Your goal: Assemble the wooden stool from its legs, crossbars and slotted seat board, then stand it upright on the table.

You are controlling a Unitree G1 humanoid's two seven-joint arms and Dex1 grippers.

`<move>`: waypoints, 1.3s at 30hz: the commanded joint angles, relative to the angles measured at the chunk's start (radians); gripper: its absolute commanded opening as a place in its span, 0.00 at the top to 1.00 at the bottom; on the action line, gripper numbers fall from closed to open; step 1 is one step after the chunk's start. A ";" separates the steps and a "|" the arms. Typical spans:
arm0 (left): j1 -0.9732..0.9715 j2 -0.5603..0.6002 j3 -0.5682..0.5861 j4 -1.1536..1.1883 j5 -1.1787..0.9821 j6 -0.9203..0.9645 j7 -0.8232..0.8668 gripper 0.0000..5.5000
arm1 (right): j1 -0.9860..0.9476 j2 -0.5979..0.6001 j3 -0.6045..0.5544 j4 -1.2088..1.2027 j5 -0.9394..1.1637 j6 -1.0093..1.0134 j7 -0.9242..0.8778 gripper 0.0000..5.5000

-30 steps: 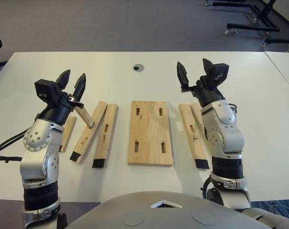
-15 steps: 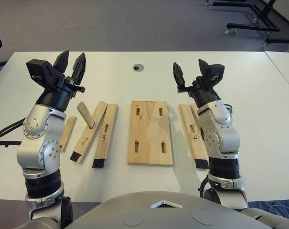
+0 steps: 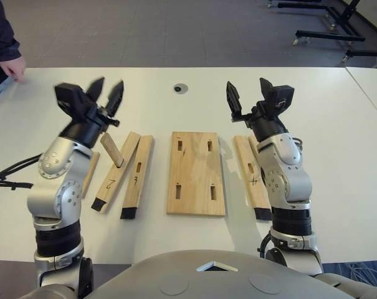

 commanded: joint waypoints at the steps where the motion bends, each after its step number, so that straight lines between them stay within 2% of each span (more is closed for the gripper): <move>1: 0.166 -0.006 -0.089 0.196 0.096 -0.029 -0.040 0.56 | -0.016 -0.016 -0.004 -0.008 0.015 0.033 0.017 0.11; 5: 0.137 -0.015 -0.063 0.204 0.086 -0.067 -0.041 0.56 | -0.025 -0.026 -0.022 -0.013 0.021 0.039 0.020 0.11; 12: 0.018 -0.009 -0.006 0.068 -0.008 -0.065 -0.030 0.56 | -0.019 -0.008 -0.016 -0.006 0.018 0.018 0.017 0.11; 22: -0.058 0.030 0.151 -0.101 -0.125 -0.032 0.002 0.56 | 0.013 -0.007 -0.029 -0.023 0.017 0.005 0.010 0.11; 30: -0.005 0.200 0.334 0.021 -0.063 0.006 -0.016 0.56 | 0.055 -0.013 -0.053 -0.061 0.020 0.016 -0.005 0.11; 34: 0.093 0.237 0.285 0.086 -0.001 0.028 -0.076 0.56 | 0.049 -0.013 -0.050 -0.060 0.020 0.022 -0.002 0.11; 39: 0.241 0.356 0.164 0.124 0.120 0.107 -0.190 0.56 | 0.045 -0.022 -0.053 -0.059 0.021 0.027 0.006 0.11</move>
